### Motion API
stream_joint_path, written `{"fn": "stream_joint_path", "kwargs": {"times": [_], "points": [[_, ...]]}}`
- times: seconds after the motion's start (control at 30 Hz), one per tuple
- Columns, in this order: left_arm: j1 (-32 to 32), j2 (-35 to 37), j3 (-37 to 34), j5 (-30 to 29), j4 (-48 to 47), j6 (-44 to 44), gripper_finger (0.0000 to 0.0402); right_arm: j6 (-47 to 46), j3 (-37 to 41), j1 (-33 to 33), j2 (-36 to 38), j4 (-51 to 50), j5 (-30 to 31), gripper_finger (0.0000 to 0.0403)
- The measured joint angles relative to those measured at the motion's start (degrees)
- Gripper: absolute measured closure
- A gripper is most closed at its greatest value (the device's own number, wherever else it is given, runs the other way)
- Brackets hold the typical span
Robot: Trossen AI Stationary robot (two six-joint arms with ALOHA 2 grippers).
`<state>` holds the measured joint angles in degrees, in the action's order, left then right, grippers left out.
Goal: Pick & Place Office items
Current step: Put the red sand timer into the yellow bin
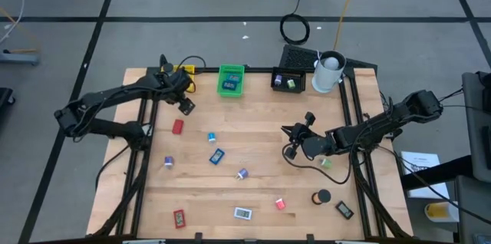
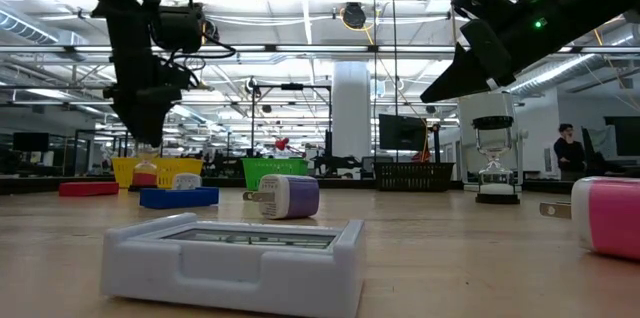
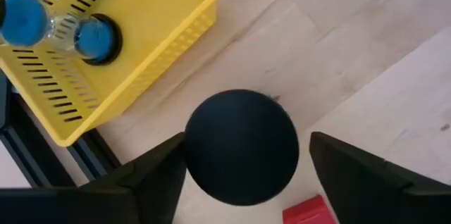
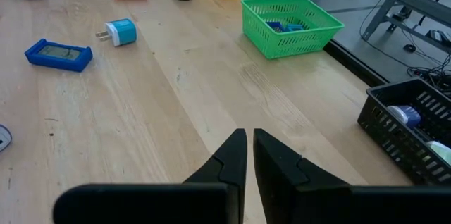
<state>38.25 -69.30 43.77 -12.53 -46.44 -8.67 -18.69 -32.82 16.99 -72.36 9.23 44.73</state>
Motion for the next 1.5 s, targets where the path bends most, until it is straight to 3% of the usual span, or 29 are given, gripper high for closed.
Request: {"fn": "stream_joint_path", "kwargs": {"times": [0.13,0.23,0.5,0.63,0.87,1.07,1.5], "points": [[0.0,0.0,0.0,0.35,-0.18,-0.27,0.0079,-0.03,0.0,0.0,0.0,0.0,-0.01,0.038],[-0.01,0.0,0.0,0.5,-0.22,-0.42,0.0089,-0.03,0.0,0.01,0.0,0.0,0.0,0.038],[-0.01,0.0,0.12,-0.61,-0.21,1.01,0.0194,0.08,0.0,0.01,0.0,0.01,-0.01,0.038],[0.97,0.49,2.66,-0.95,-0.45,2.4,0.0194,0.08,0.0,0.01,0.0,0.0,0.0,0.038],[8.17,2.78,10.96,-4.22,-6.29,-0.69,0.0194,0.08,0.0,0.0,0.0,0.0,-0.01,0.038],[12.99,2.18,10.53,-4.4,-5.79,-6.46,0.0194,1.23,0.0,-0.01,0.0,0.01,0.0,0.038],[14.47,-0.09,10.78,-10.96,-1.31,-14.82,0.0195,2.48,-0.02,-0.02,0.0,0.0,-0.02,0.038]]}}
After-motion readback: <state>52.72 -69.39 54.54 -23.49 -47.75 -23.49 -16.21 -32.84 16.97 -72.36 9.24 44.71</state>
